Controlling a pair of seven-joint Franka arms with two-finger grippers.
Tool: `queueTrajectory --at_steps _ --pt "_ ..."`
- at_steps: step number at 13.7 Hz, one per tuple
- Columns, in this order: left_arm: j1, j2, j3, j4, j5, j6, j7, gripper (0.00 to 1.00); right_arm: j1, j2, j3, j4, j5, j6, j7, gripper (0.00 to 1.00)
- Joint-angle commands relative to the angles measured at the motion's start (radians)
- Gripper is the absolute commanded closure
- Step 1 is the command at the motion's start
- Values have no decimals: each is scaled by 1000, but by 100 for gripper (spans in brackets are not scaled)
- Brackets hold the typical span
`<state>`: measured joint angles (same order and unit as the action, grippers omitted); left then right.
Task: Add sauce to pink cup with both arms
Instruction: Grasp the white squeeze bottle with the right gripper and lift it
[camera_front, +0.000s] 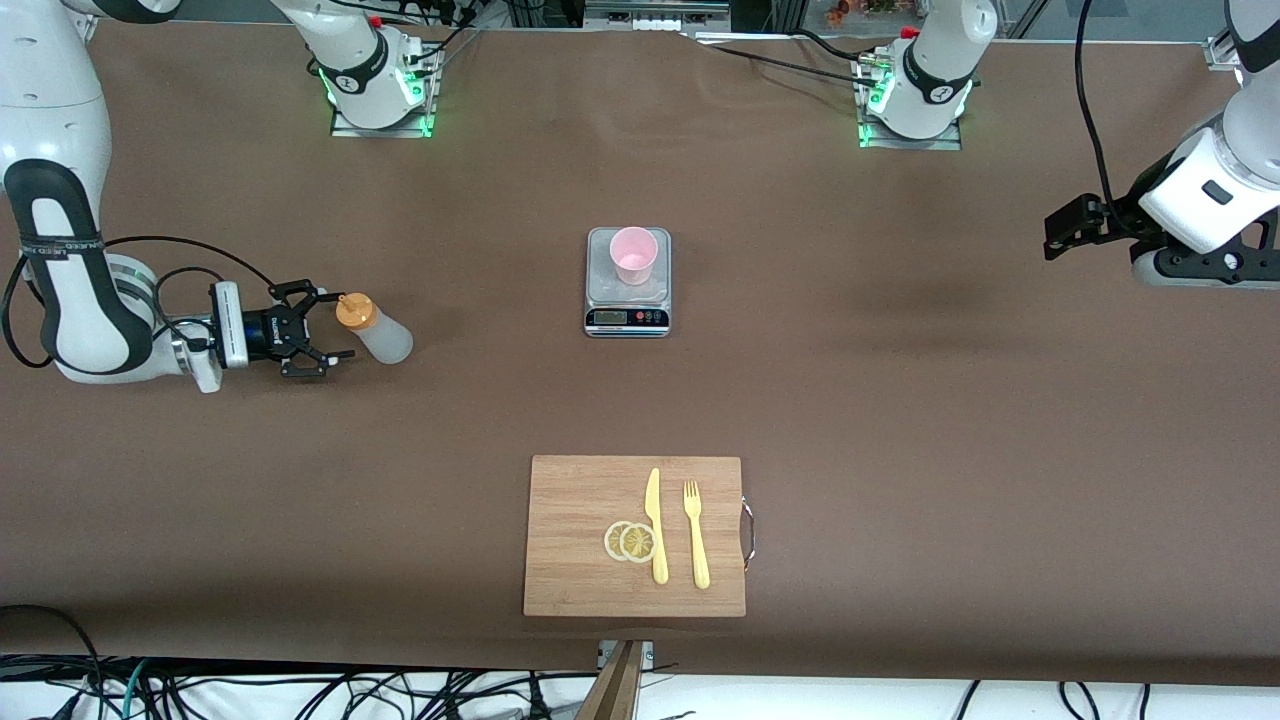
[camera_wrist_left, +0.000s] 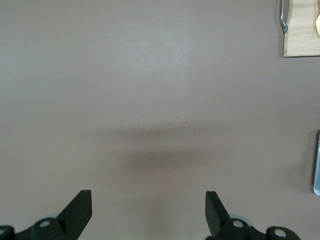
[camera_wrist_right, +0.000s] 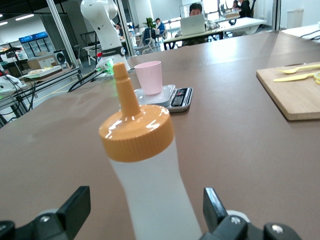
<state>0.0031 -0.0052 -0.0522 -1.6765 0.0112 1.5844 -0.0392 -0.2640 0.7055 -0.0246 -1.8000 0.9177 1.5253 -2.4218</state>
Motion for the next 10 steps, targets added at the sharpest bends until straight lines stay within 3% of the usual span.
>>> queueTrajectory --at_steps 1,7,9,10 --pt "9 13 -8 27 26 3 -48 0 11 28 5 5 44 -5 -26 0" --pt "9 46 -8 73 10 6 -53 0 71 57 5 5 131 3 -37 2" --pt "15 59 -5 93 -10 5 -54 0 83 66 5 7 144 3 -39 30" --pt "17 59 -5 93 -13 5 -53 0 89 66 5 10 148 3 -43 49"
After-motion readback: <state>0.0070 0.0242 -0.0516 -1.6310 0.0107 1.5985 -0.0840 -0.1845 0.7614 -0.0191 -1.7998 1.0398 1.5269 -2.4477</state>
